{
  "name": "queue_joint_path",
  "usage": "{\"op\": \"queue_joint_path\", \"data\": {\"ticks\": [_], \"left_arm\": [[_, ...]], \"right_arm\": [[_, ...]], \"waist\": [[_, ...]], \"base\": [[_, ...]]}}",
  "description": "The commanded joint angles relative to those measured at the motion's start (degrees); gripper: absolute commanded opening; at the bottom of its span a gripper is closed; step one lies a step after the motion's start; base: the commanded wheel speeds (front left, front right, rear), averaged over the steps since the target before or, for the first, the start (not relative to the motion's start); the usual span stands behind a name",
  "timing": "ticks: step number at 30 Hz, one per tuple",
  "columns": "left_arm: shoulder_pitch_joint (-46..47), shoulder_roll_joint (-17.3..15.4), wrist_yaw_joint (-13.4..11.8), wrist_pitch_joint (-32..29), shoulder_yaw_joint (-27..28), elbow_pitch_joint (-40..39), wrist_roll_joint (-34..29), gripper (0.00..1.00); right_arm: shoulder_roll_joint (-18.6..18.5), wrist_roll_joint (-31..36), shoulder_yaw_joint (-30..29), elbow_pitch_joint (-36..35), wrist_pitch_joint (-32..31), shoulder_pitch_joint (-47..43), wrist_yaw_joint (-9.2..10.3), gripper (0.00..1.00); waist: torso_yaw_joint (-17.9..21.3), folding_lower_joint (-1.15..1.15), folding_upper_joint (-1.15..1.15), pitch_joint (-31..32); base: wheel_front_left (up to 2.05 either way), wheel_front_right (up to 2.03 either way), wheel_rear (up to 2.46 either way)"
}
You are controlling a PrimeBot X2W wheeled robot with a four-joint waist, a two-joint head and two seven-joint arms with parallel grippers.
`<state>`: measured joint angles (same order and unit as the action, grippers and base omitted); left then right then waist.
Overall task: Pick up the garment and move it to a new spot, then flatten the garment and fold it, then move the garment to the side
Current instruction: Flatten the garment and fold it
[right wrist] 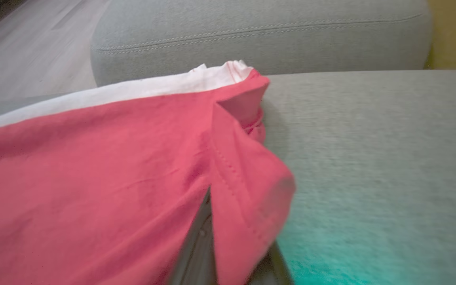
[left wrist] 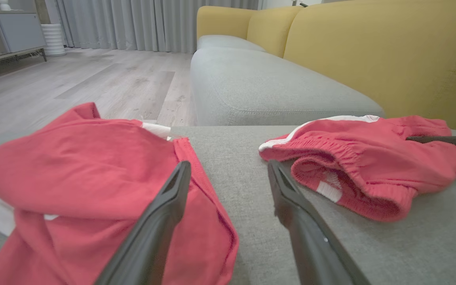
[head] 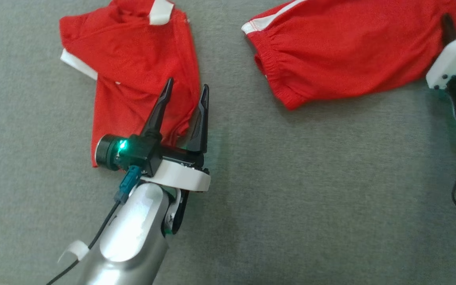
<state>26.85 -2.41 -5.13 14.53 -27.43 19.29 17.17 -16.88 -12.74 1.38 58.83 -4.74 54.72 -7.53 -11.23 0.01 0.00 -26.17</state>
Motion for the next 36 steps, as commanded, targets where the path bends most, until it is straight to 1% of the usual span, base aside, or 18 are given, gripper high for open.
{"op": "queue_joint_path", "data": {"ticks": [1,6,9,11,12,15,17,23,26,30,36], "left_arm": [[1.0,-0.5,-0.3,0.5,2.0,-1.4,-0.1,1.0],[-0.1,-0.5,0.0,0.5,3.1,-1.1,-0.5,1.0],[-0.8,-0.5,0.2,0.5,3.7,-1.0,-0.8,1.0],[-1.3,-0.5,0.4,0.5,4.0,-0.8,-1.0,1.0],[-1.3,-0.5,0.4,0.5,4.0,-0.8,-1.0,1.0],[-1.9,-0.5,0.6,0.5,4.3,-0.7,-1.2,1.0],[-2.2,-0.5,0.9,0.5,4.5,-0.6,-1.4,1.0],[-2.7,-0.5,1.3,0.5,5.0,-0.5,-1.9,1.0],[-2.9,-0.5,1.4,0.5,5.1,-0.3,-2.0,1.0],[-3.8,-0.5,1.4,0.5,6.0,0.1,-2.3,1.0],[-4.9,-0.5,1.6,0.5,6.5,0.3,-2.1,1.0]], "right_arm": [[-1.4,-1.7,1.2,-0.9,1.5,-1.6,0.04,0.0],[-4.3,-7.3,2.6,-3.8,4.9,-4.5,0.04,0.0],[-6.8,-9.9,2.4,-5.5,6.1,-7.5,0.04,0.0],[-8.4,-11.4,1.1,-6.0,7.0,-9.5,0.04,0.0],[-8.4,-11.4,1.1,-6.0,7.0,-9.5,0.04,0.0],[-10.4,-12.3,-1.3,-5.5,8.2,-11.8,0.04,0.0],[-10.9,-12.6,-2.5,-5.0,9.0,-12.5,0.04,0.0],[-9.9,-13.2,-4.5,-4.8,12.1,-12.2,0.04,0.0],[-8.7,-13.4,-3.9,-5.8,13.9,-11.8,0.04,0.0],[-6.2,-14.6,-0.9,-8.9,15.7,-12.0,0.04,0.0],[-2.8,-16.9,4.3,-13.5,16.1,-12.7,0.04,0.0]], "waist": [[1.3,-0.01,0.0,1.1],[4.0,-0.01,0.0,3.7],[5.4,-0.01,0.0,5.1],[6.1,-0.01,0.0,6.0],[6.1,-0.01,0.0,6.0],[6.9,-0.01,0.0,6.7],[7.1,-0.01,0.0,6.9],[6.9,-0.01,0.0,7.1],[6.5,-0.01,0.0,7.6],[6.2,-0.01,0.0,9.6],[5.8,-0.01,0.0,12.3]], "base": [[0.0,0.0,0.0],[0.0,0.0,0.0],[0.0,0.0,0.0],[0.0,0.0,0.0],[0.0,0.0,0.0],[0.0,0.0,0.0],[0.0,0.0,0.0],[0.0,0.0,0.0],[0.0,0.0,0.0],[0.0,0.0,0.0],[0.0,0.0,0.0]]}}
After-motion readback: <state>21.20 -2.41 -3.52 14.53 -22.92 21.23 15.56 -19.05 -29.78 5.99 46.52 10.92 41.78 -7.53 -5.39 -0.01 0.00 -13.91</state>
